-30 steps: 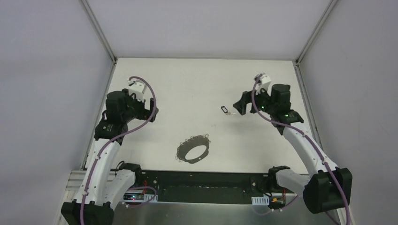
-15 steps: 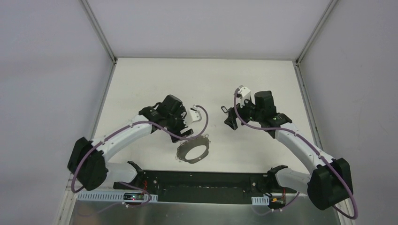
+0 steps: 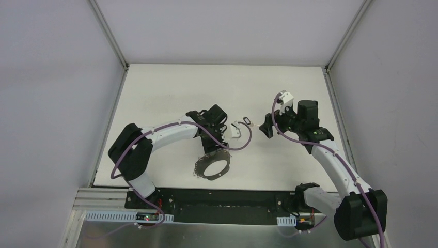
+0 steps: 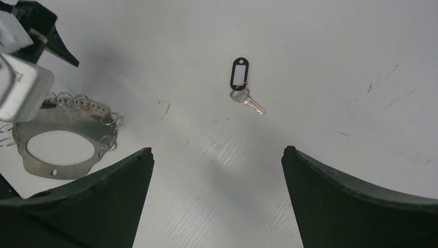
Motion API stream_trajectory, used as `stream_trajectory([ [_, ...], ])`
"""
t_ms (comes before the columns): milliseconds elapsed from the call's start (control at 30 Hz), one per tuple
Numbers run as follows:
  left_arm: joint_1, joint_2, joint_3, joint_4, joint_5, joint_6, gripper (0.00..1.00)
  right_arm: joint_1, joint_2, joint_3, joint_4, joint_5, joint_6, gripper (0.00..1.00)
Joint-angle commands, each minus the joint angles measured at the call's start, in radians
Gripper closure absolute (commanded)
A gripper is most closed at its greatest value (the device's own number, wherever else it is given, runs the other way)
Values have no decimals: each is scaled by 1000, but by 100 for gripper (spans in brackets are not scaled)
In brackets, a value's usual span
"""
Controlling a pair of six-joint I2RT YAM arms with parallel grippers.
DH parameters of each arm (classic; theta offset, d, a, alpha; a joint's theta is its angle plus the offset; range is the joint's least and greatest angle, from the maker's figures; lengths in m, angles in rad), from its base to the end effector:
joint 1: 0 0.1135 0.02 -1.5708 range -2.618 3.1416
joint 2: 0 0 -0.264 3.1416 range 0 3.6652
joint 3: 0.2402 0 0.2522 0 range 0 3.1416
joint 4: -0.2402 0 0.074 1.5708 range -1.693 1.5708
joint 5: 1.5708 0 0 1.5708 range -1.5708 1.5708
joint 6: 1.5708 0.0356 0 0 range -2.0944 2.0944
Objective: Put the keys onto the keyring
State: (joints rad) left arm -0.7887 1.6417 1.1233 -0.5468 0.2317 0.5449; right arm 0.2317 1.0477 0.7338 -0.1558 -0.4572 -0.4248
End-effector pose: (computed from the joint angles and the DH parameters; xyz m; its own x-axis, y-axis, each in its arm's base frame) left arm 0.2295 -0.2426 0.2125 -0.1288 0.8454 -0.5183 0.9771 0.1974 0.0792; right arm 0.2242 0.0691 0.2757 -0.1586 -0.4174 -0.8948 -0.7183 0.6705 -0.1855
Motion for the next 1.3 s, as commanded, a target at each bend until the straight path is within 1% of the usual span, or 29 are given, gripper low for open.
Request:
stream_trajectory([
  [0, -53, 38, 32, -28, -32, -6, 42, -26, -15, -1, 13, -41, -20, 1],
  [133, -70, 63, 44, -26, -65, -24, 43, -36, -17, -4, 13, -46, -25, 1],
  [367, -102, 116, 84, -48, -175, -28, 54, -51, -21, -5, 9, -73, -19, 1],
  [467, -105, 142, 108, -70, -196, -25, 57, -56, -23, -6, 9, -75, -19, 1],
  [600, -112, 182, 146, -114, -197, -30, 57, -61, -25, -8, 9, -76, -19, 1],
  [767, -111, 204, 159, -118, -147, -78, 59, -66, -21, -4, 4, -83, -19, 1],
  [967, -112, 174, 107, -39, -127, -141, 60, -69, -23, -5, 5, -86, -20, 1],
  [1100, -111, 119, 57, 43, -121, -183, 60, -73, -24, -6, 4, -87, -20, 1],
  [1267, -111, 60, 4, 132, -74, -241, 60, -80, -30, -5, 5, -89, -18, 1],
])
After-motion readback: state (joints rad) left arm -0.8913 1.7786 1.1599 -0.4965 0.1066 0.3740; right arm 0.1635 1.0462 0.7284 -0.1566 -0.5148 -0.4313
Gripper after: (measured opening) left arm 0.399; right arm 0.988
